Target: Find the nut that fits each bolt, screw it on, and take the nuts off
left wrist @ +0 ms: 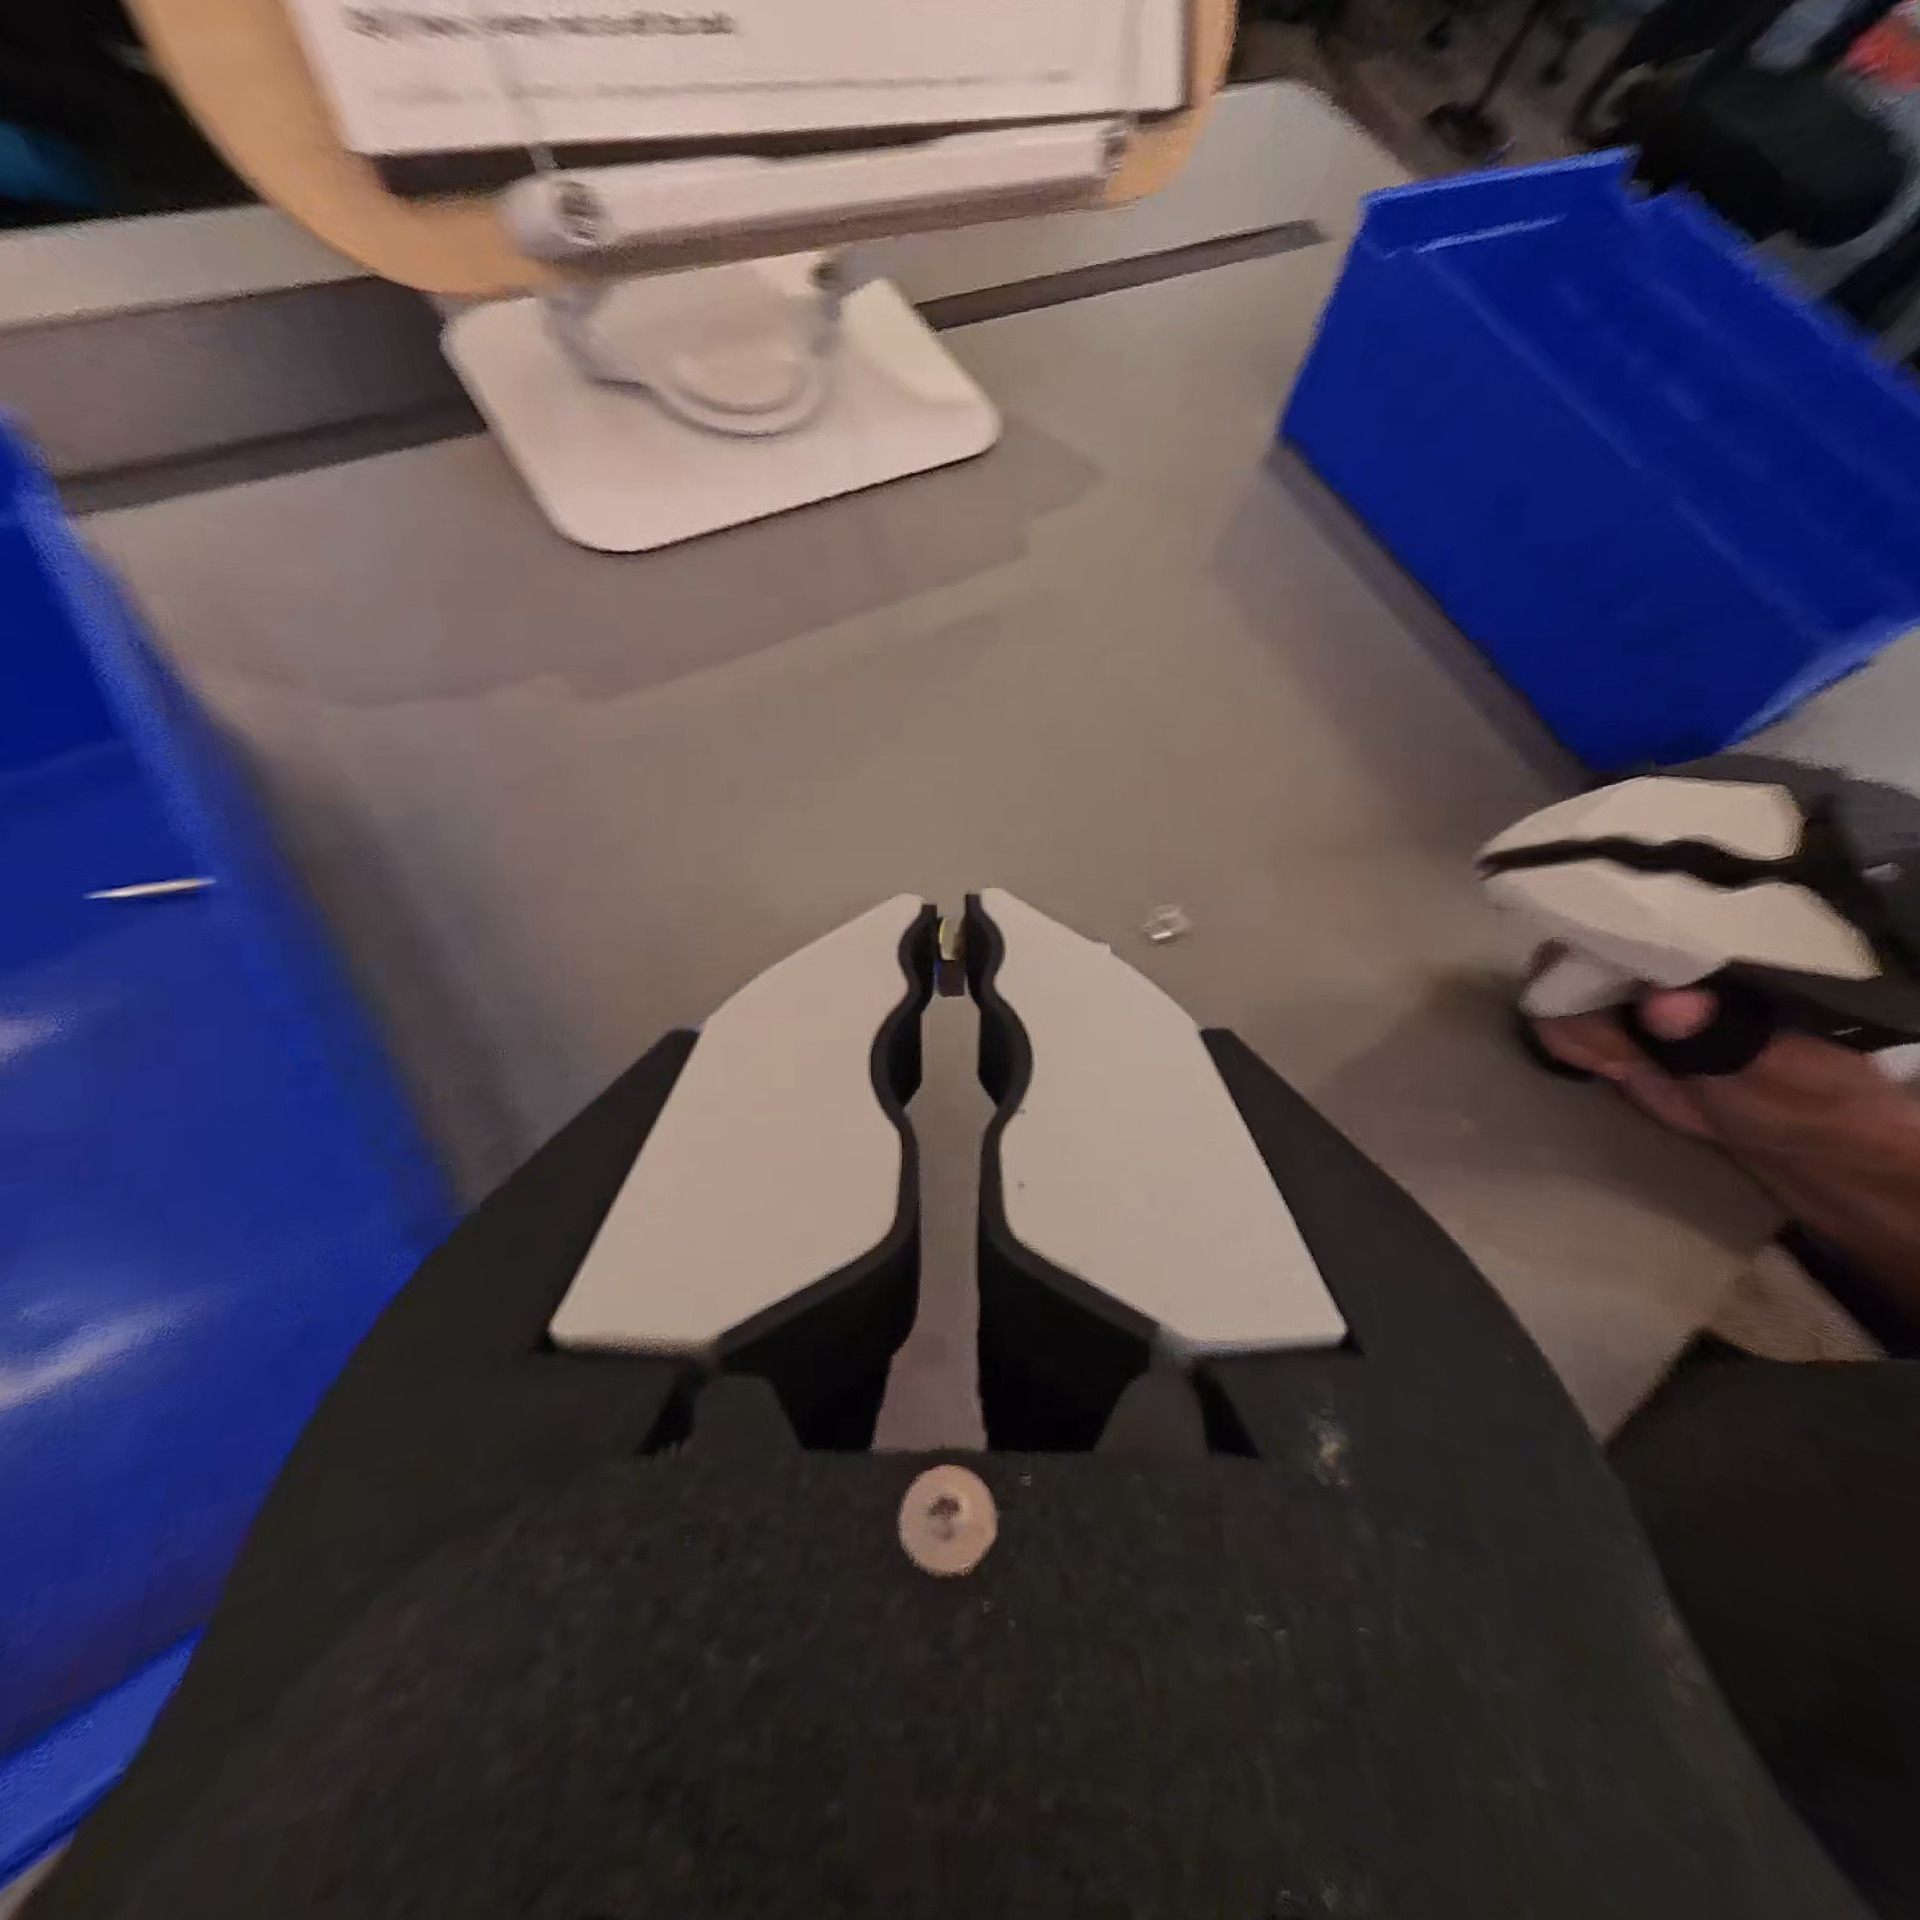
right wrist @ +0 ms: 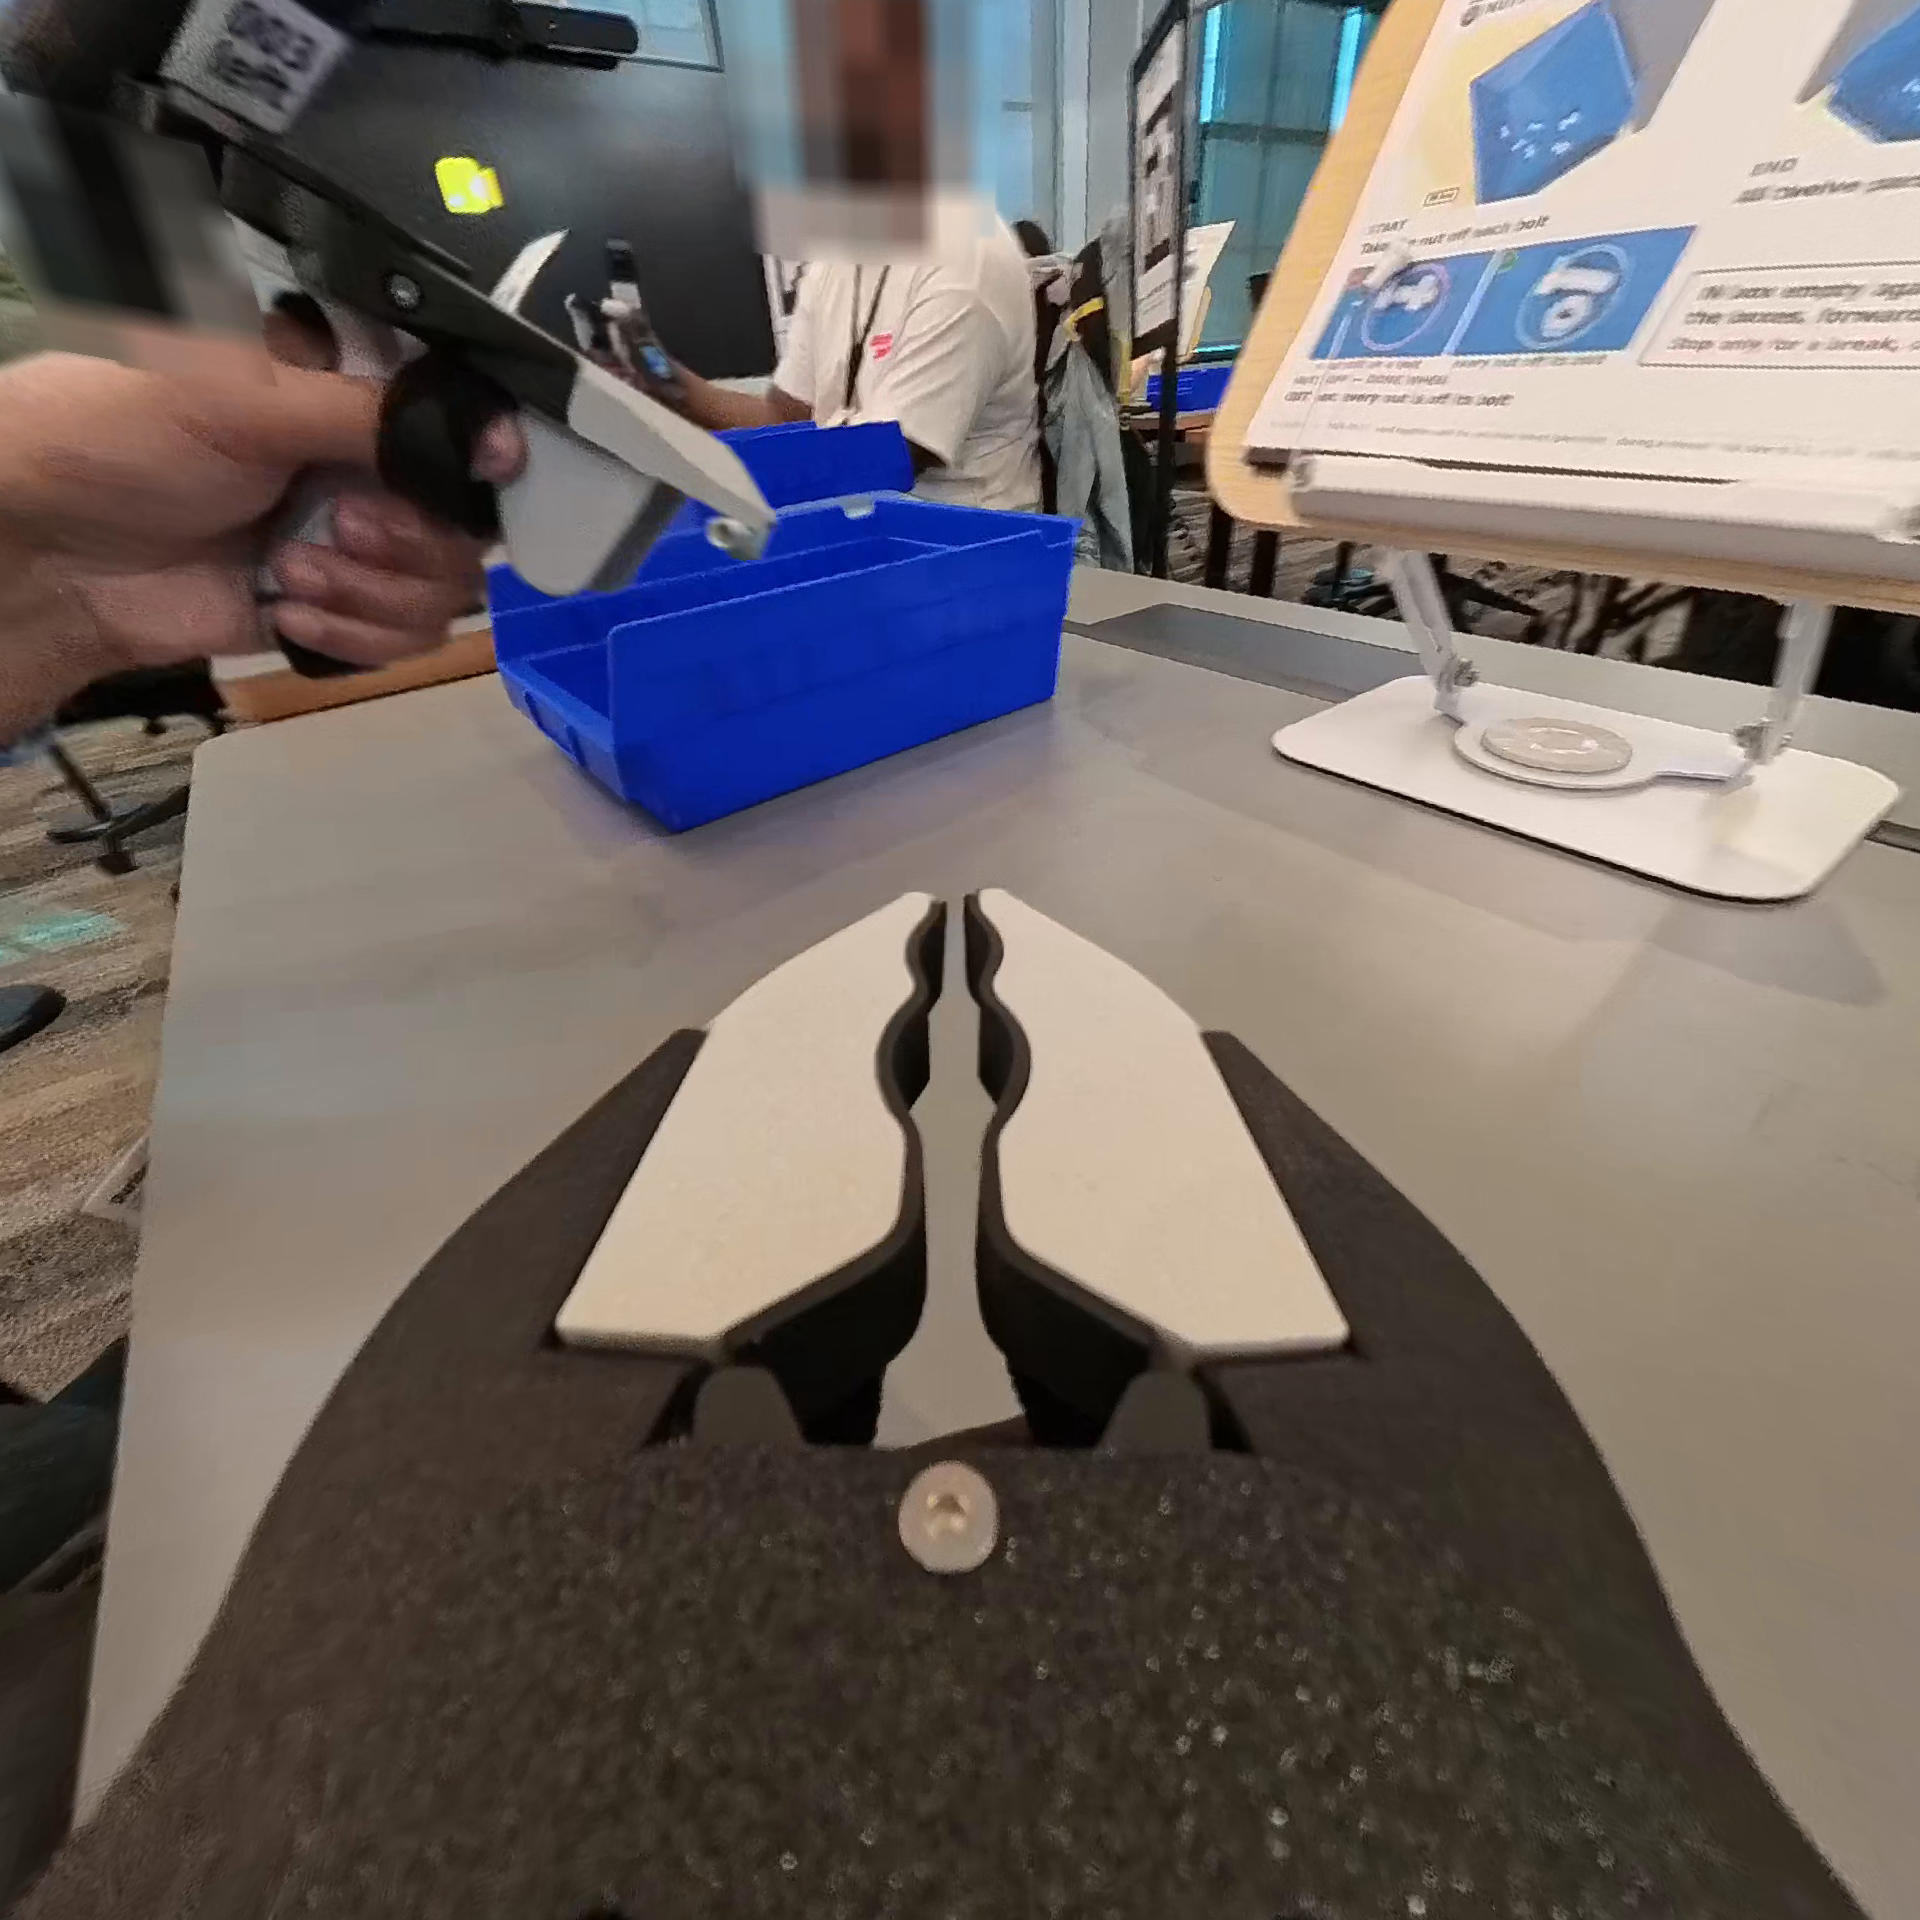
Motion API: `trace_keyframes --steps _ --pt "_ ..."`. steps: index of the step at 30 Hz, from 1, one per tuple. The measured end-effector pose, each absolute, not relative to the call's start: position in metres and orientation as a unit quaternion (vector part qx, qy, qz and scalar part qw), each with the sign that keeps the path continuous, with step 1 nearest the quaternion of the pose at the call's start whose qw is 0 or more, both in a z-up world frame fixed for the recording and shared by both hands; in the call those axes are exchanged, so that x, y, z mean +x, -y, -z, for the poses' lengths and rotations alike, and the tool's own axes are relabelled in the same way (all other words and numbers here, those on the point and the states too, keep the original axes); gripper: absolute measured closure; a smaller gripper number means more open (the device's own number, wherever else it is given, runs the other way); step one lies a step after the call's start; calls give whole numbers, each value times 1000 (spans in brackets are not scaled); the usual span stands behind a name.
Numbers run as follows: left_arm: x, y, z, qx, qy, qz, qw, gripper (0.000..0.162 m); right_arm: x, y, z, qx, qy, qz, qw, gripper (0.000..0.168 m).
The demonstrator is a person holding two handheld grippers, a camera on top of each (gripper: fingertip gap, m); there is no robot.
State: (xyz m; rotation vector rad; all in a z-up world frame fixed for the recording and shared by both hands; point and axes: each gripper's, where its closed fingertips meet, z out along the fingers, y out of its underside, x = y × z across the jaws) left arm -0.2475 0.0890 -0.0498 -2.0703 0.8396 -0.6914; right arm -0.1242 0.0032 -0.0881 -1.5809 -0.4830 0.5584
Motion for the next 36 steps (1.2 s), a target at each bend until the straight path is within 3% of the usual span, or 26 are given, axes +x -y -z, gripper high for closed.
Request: trace_keyframes --steps 4,8,17,22,30,36 --pt "-210 -71 67 -807 -340 316 364 158 -158 -6 82 -702 269 -246 612 153" --pt "-192 -58 74 -802 -348 345 342 158 -180 -14 74 -699 315 -171 619 153" --pt "-190 -47 79 -799 -351 363 327 157 -194 -27 76 -705 327 -156 609 153" --pt "-196 -60 95 -817 -348 320 329 158 -180 -31 84 -715 327 -130 604 154" --pt "-188 -77 169 -873 -361 210 251 157 -124 -38 92 -739 238 -165 609 154" --pt "-180 -74 183 -871 -379 173 260 157 -109 -38 96 -738 226 -159 616 155"
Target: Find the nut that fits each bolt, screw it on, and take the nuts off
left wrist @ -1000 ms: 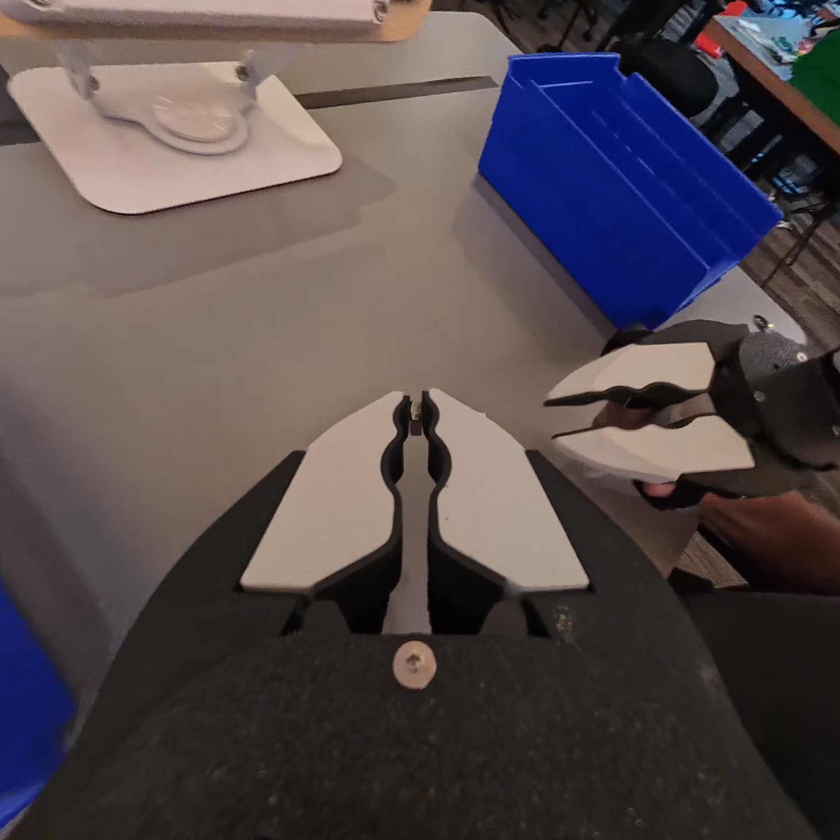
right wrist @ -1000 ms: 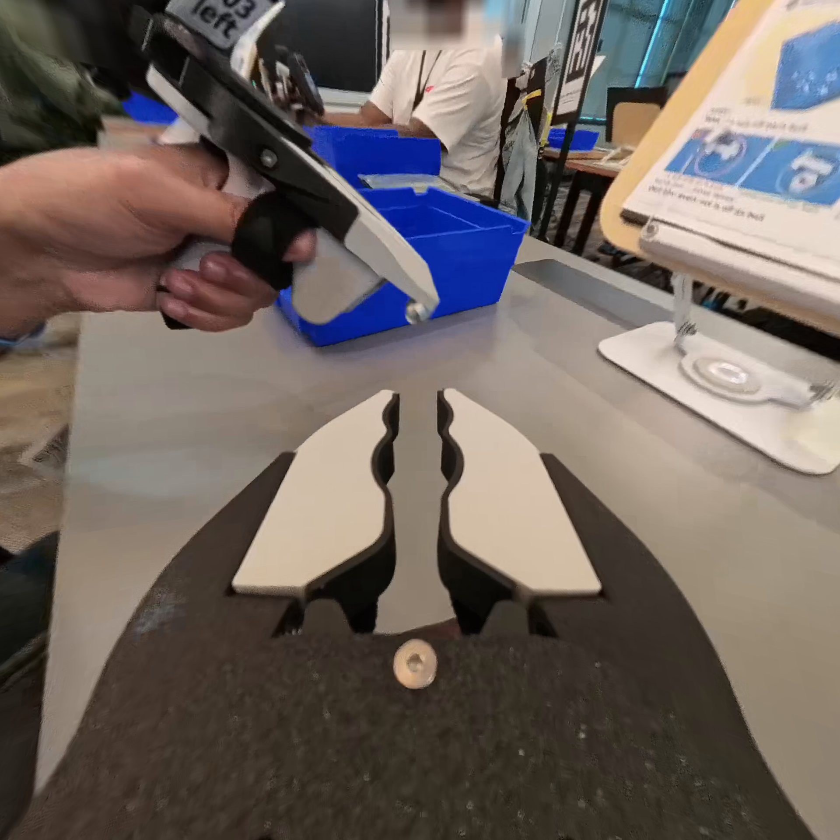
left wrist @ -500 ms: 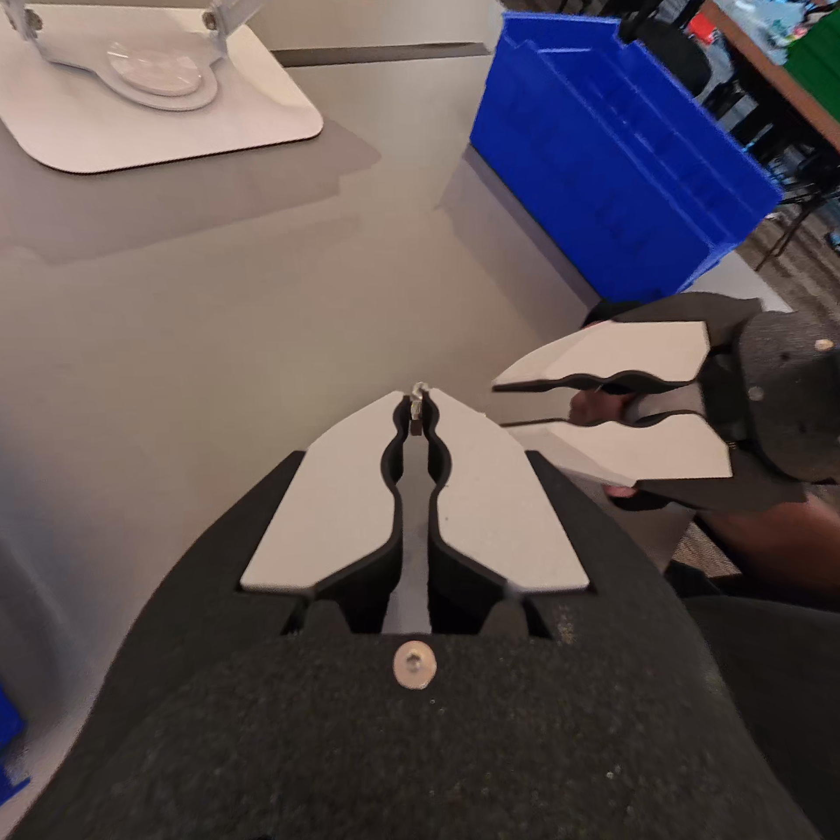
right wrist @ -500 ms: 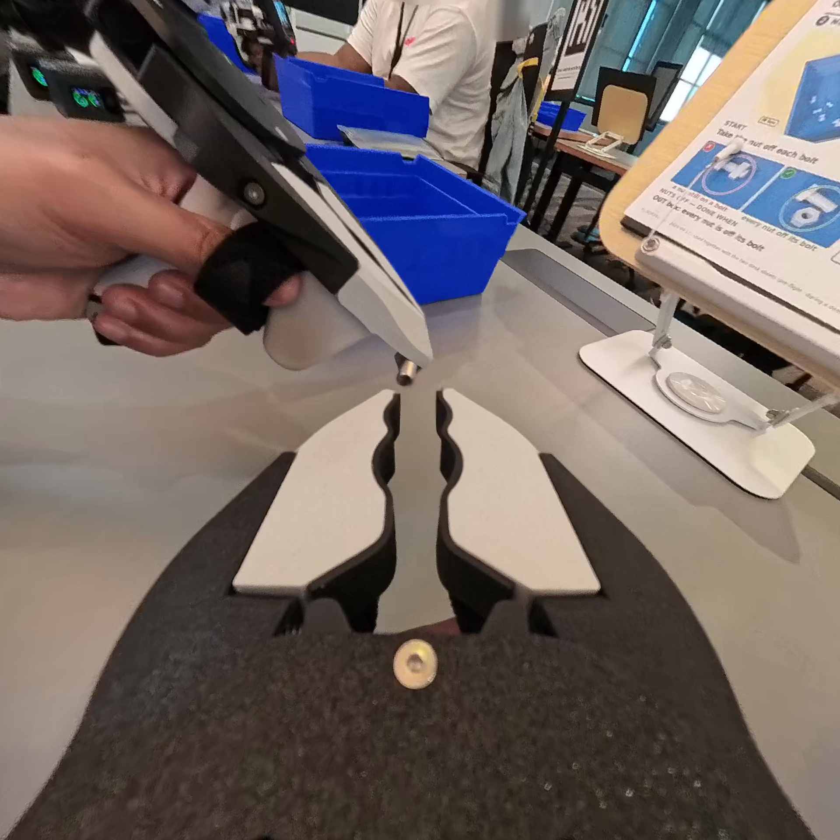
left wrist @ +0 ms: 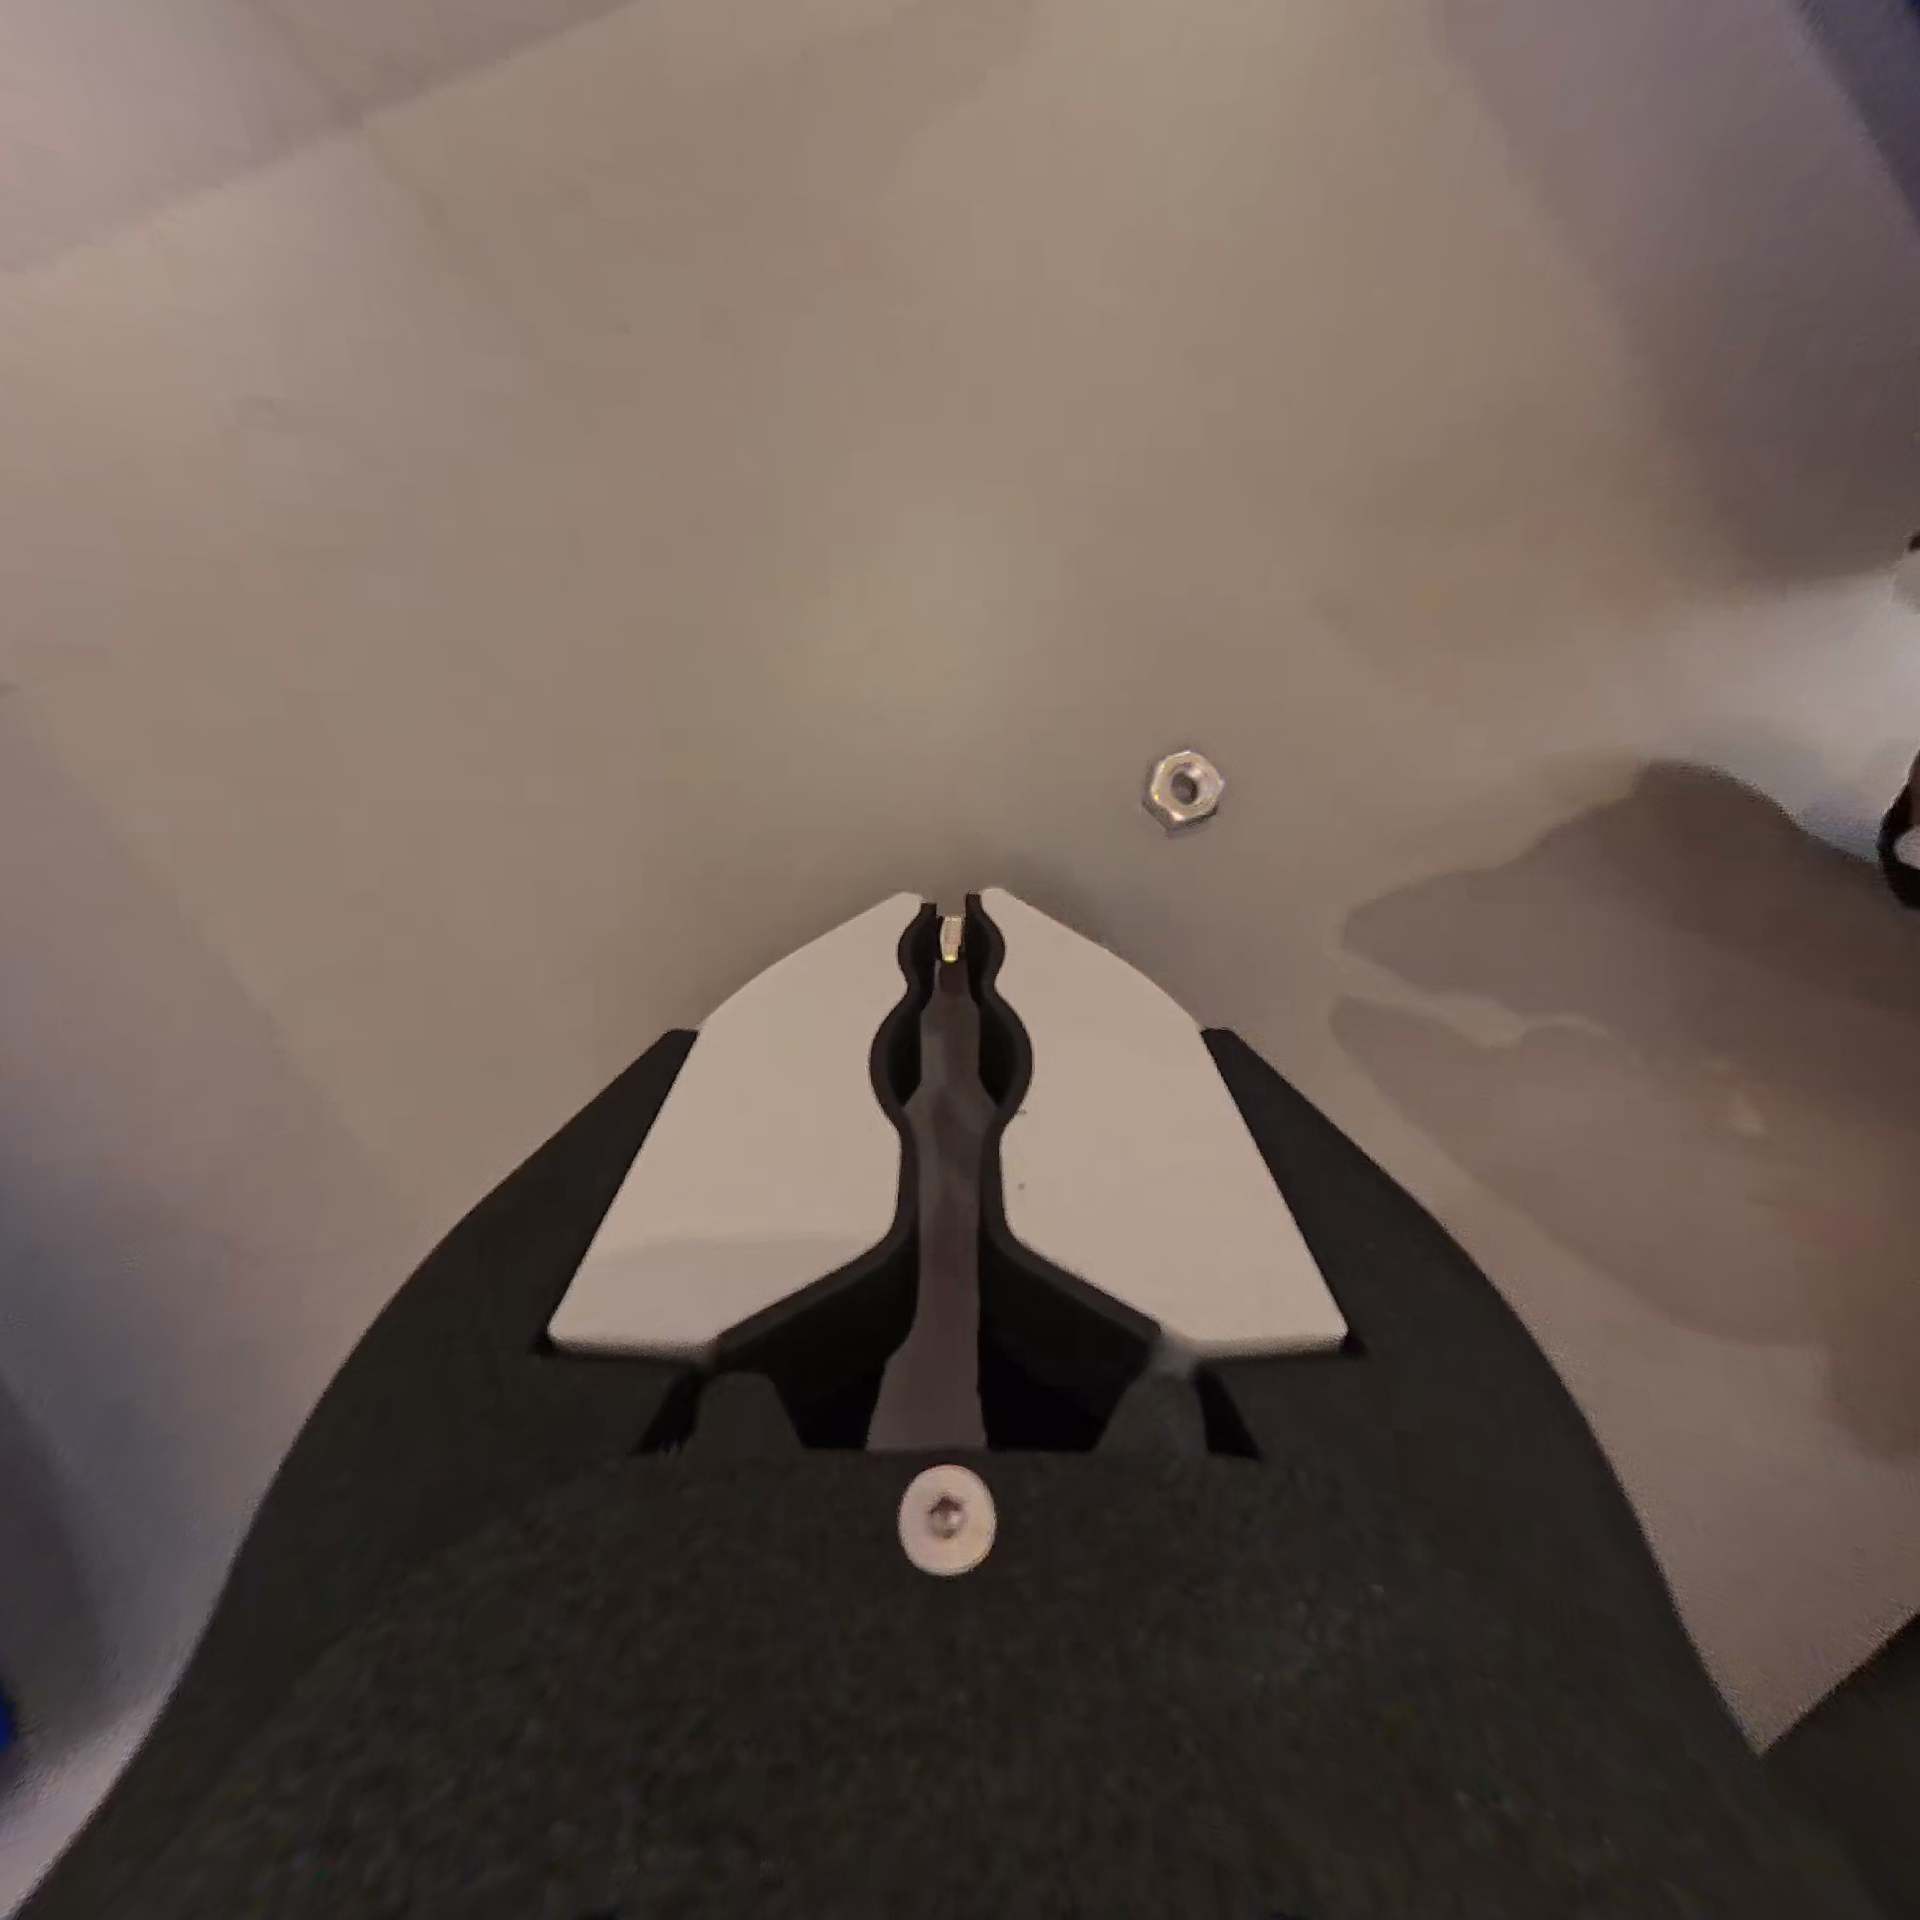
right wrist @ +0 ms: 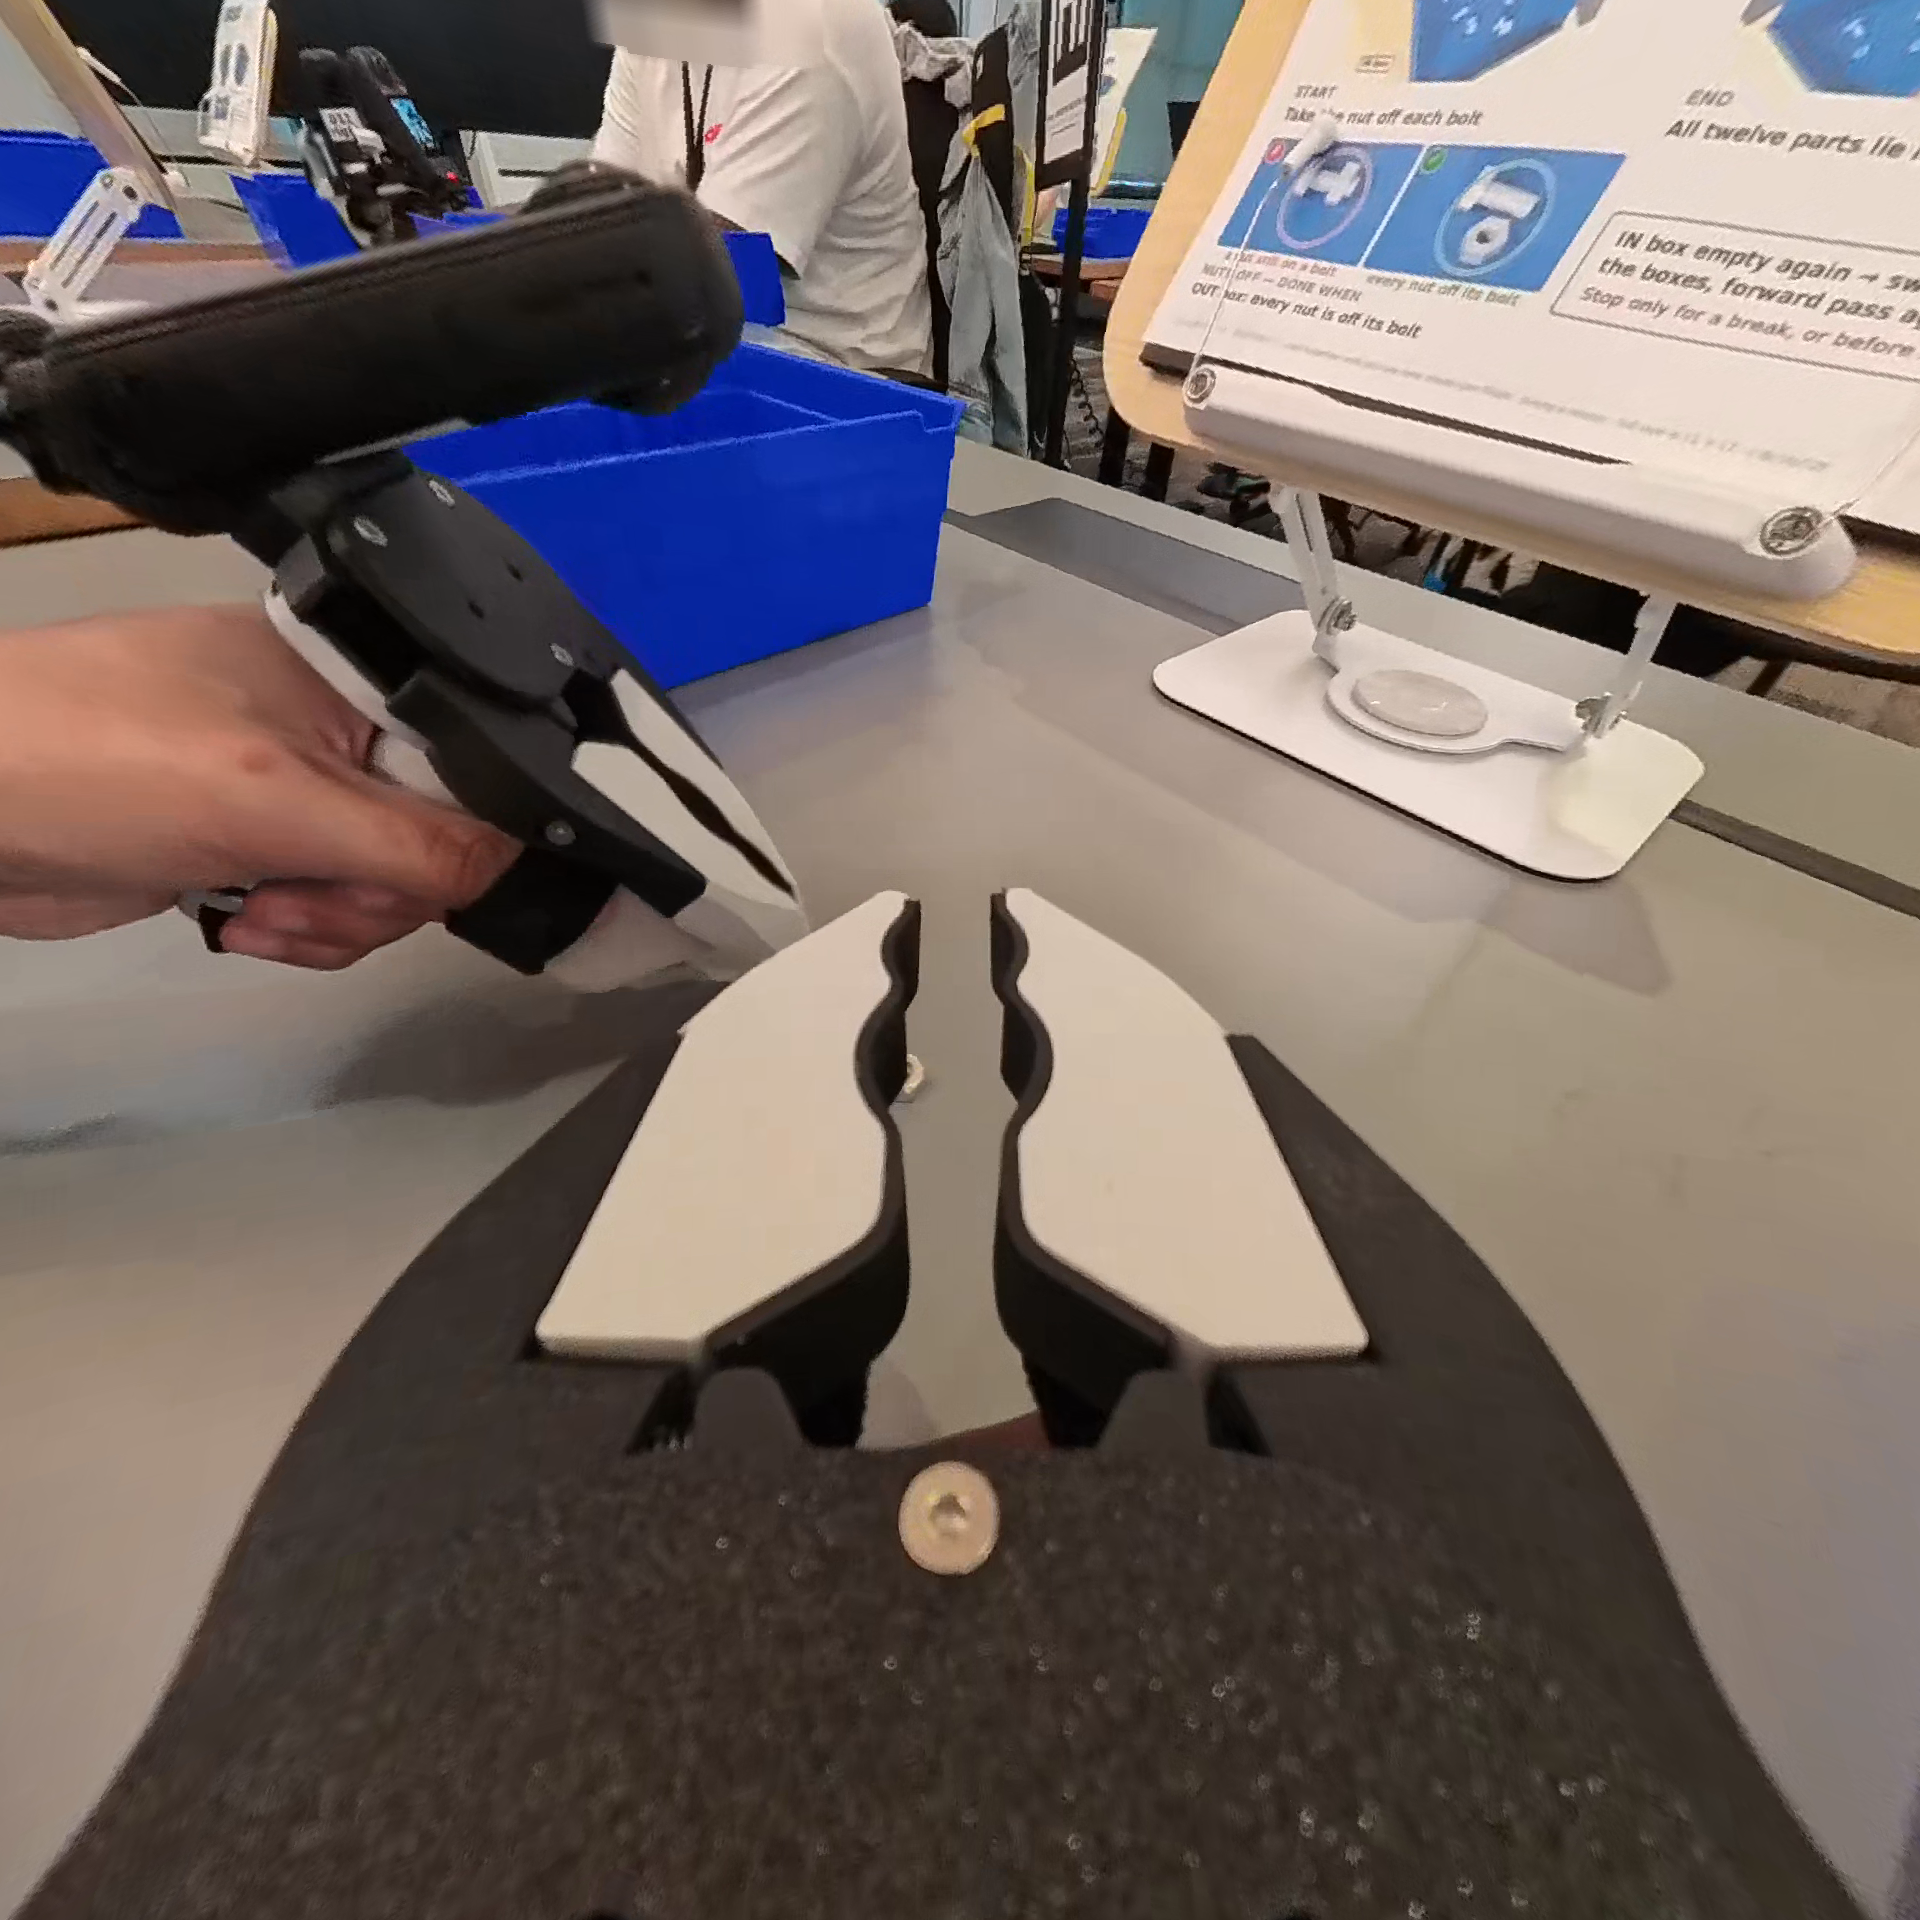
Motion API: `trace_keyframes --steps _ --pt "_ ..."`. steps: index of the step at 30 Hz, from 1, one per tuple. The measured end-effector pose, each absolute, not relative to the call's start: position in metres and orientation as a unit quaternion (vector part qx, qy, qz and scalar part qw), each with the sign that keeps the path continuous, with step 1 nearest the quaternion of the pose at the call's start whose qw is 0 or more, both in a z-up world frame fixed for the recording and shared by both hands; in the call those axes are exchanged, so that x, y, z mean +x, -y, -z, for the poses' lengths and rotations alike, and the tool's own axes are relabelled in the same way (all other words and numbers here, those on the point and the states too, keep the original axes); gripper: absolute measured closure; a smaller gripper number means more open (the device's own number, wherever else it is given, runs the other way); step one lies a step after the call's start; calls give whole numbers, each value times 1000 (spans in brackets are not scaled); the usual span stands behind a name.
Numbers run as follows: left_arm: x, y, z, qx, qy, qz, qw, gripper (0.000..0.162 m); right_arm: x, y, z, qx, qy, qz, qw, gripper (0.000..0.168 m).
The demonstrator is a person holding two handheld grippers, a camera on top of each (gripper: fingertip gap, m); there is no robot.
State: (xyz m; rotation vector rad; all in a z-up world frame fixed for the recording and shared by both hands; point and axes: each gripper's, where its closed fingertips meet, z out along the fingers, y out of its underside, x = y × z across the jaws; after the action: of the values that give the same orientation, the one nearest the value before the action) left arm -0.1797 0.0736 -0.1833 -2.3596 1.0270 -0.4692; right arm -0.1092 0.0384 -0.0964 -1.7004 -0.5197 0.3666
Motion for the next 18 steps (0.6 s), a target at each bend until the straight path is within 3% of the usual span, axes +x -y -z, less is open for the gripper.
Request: trace_keyframes --steps 7,12,18 --pt "-193 -48 167 -845 -440 191 237 130 -102 -41 104 -741 220 -158 614 156" --pt "-208 -51 117 -675 -680 93 270 129 -98 -43 103 -740 206 -174 617 157" --pt "-201 -54 150 -443 -876 41 187 128 -97 -43 102 -739 201 -168 620 157"
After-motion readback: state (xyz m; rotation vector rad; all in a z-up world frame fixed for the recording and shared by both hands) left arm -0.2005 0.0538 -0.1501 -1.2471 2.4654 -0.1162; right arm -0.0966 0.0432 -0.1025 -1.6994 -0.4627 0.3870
